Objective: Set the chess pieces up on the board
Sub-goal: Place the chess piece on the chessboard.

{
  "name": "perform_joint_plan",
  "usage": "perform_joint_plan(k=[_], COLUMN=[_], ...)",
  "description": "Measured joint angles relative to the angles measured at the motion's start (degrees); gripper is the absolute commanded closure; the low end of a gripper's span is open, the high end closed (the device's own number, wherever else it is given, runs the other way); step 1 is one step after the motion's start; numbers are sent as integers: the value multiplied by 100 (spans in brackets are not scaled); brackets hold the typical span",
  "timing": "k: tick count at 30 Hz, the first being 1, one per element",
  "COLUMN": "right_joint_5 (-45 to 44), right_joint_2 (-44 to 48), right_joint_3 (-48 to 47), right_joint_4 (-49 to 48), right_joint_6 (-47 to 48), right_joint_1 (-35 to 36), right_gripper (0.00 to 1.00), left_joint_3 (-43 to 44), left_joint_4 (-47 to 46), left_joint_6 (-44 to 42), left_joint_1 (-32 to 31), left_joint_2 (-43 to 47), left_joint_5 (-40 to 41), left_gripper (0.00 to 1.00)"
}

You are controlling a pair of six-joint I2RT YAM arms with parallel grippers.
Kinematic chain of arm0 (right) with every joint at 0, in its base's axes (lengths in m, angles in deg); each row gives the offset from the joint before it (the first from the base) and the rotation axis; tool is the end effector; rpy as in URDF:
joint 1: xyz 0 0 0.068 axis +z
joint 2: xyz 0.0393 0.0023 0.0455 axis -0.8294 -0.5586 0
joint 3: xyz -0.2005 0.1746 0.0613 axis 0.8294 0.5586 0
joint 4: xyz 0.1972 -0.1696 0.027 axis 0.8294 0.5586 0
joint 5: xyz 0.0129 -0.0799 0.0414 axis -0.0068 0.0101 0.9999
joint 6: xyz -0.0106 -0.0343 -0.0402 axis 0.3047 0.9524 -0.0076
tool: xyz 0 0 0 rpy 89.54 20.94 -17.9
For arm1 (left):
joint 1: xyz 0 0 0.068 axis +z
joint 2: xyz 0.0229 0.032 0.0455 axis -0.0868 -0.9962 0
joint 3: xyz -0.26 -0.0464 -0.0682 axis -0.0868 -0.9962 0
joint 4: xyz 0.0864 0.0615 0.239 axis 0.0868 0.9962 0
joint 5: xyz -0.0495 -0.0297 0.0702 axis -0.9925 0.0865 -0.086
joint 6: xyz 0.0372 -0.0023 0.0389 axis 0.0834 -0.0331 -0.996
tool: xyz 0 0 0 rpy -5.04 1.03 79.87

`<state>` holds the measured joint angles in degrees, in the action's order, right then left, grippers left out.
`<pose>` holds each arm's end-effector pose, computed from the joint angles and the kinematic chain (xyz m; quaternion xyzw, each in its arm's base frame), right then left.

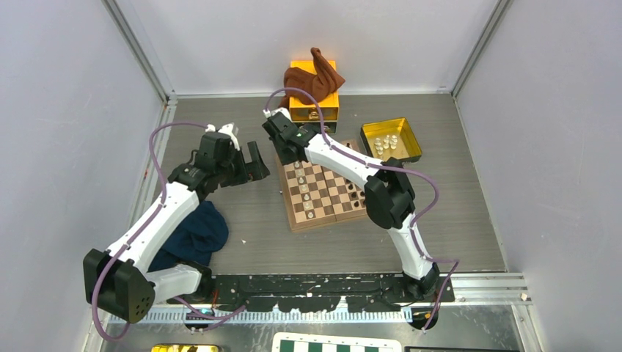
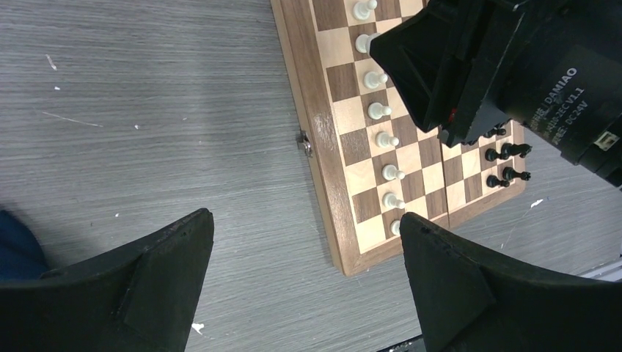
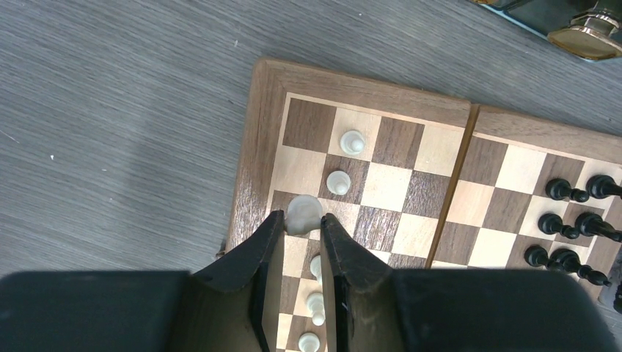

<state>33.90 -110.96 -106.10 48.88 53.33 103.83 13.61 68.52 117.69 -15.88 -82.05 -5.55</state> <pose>0.3348 0.3528 0.2509 -0.2160 0.9131 0.0384 0.3436 0.2332 -0.0916 0.2961 -0.0800 0.9097 -0.2122 0.3480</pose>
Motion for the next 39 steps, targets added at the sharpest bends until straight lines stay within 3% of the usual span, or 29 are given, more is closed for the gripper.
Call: perform_joint_plan(k=[39], right_joint_5=[470], right_joint_2=[-503], right_joint_3=[-142], right_joint_4=[-4], right_joint_6=[-44], right_joint_1=[-138], right_gripper=[97], left_joint_3=[-55], left_joint_4=[0], left_joint_6=[-7], left_joint_1=[0], left_joint_2=[-63], left_joint_5=[-4], left_gripper=[2])
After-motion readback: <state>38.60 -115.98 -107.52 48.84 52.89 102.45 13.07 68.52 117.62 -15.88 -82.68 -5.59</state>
